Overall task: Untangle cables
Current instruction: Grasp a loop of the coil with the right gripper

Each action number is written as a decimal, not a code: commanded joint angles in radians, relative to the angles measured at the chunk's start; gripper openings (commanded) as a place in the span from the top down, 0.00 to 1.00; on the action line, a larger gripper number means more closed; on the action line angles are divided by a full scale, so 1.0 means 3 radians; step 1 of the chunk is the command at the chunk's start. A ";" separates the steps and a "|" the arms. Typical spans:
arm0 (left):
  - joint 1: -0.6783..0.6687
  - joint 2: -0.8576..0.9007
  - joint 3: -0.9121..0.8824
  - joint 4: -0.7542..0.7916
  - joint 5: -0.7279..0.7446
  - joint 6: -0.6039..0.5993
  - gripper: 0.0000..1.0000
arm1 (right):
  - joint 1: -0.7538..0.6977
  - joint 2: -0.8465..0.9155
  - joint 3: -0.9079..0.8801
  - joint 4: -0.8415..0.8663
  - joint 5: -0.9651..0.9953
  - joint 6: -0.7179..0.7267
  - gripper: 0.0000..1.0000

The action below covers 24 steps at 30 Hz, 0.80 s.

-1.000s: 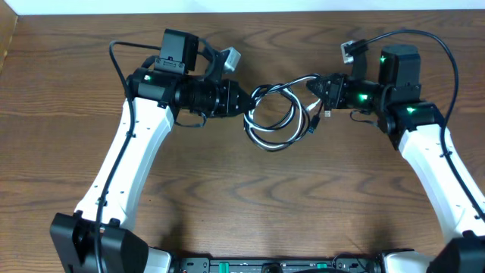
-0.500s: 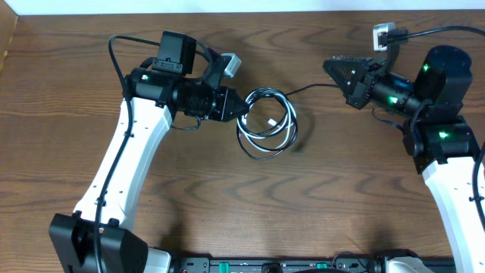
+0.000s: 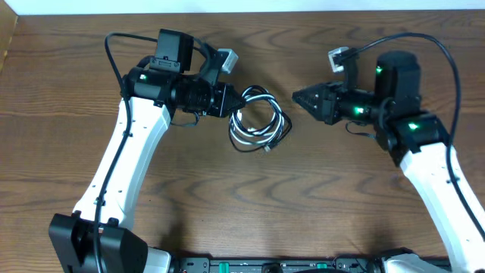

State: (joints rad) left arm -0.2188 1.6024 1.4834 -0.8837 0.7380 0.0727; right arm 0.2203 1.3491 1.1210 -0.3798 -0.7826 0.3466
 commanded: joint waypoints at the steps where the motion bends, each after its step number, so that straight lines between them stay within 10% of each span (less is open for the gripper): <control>1: 0.0010 -0.0023 0.0015 0.0088 0.0393 0.0081 0.93 | 0.0106 0.0177 0.0041 0.0104 -0.0019 -0.0187 0.66; 6: 0.0010 -0.0019 0.0015 0.0085 0.0401 -0.0397 0.93 | 0.0243 0.0203 0.0042 0.0347 -0.0103 -0.0130 0.64; 15: 0.0010 -0.0018 0.0015 0.0362 0.0090 -0.1700 0.93 | 0.0565 0.0366 0.0041 0.0453 0.0659 0.1520 0.69; 24: -0.0006 -0.0018 0.0015 0.0359 0.0106 -0.1934 0.93 | 0.0636 0.0726 0.0041 0.1193 0.0618 0.2010 0.68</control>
State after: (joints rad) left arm -0.2188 1.6024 1.4834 -0.7784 0.7551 -0.4759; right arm 0.3988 1.5455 1.1210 -0.0628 -0.6044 0.8814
